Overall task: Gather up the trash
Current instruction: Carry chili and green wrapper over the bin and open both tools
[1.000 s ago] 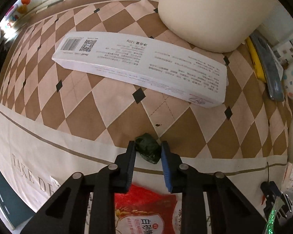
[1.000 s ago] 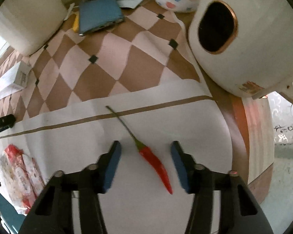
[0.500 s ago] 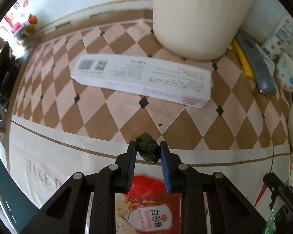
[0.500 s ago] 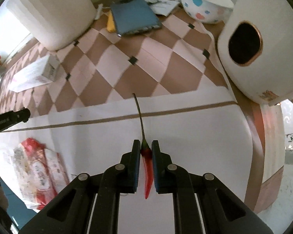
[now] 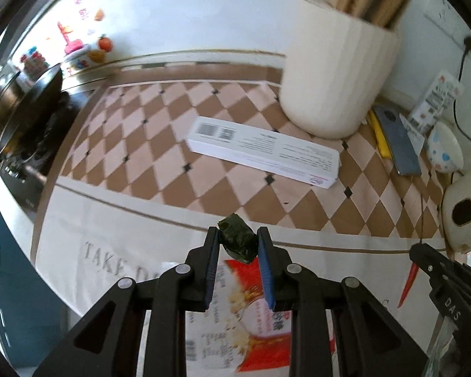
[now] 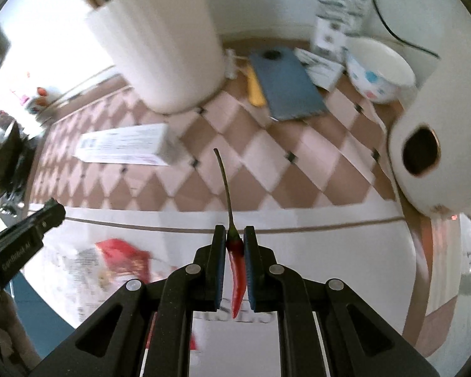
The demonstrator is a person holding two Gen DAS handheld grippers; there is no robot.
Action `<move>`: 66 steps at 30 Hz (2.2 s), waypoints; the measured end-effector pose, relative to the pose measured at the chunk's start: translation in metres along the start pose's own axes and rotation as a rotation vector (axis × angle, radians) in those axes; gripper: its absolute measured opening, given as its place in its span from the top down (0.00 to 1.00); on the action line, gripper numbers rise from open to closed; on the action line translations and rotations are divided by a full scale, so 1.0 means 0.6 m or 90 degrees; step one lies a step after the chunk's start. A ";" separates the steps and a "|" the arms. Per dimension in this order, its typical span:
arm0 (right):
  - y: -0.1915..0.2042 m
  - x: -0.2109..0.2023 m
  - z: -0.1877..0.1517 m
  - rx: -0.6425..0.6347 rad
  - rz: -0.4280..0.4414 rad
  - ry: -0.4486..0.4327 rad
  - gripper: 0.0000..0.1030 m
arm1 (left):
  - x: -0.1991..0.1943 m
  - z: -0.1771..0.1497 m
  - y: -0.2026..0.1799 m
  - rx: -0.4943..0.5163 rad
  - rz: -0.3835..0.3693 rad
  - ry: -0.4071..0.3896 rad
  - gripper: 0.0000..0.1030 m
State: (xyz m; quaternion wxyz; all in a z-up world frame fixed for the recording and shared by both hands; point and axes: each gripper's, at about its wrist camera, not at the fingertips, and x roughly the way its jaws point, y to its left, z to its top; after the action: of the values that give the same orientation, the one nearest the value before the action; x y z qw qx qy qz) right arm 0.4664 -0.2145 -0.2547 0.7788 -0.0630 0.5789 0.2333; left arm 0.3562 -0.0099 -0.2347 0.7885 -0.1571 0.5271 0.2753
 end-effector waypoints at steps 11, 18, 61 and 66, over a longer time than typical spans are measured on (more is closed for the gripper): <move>0.176 -0.074 -0.038 -0.114 0.079 -0.042 0.89 | -0.107 -0.100 0.193 -0.118 0.031 -0.052 0.80; 0.336 -0.100 -0.123 -0.213 0.138 -0.028 0.89 | -0.156 -0.230 0.364 -0.235 0.082 -0.053 0.80; 0.839 0.834 -0.917 -0.485 0.153 0.476 0.89 | 0.586 -0.987 0.870 -0.725 -0.092 0.344 0.79; 0.855 0.865 -0.932 -0.496 0.146 0.477 0.89 | 0.591 -0.991 0.883 -0.738 -0.085 0.337 0.77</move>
State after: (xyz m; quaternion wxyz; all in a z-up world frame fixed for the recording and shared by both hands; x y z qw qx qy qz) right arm -0.1306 0.1832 -0.8297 0.4080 -0.3620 0.6903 0.4753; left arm -0.3004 0.1891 -0.7726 0.4343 -0.6531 0.4586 0.4179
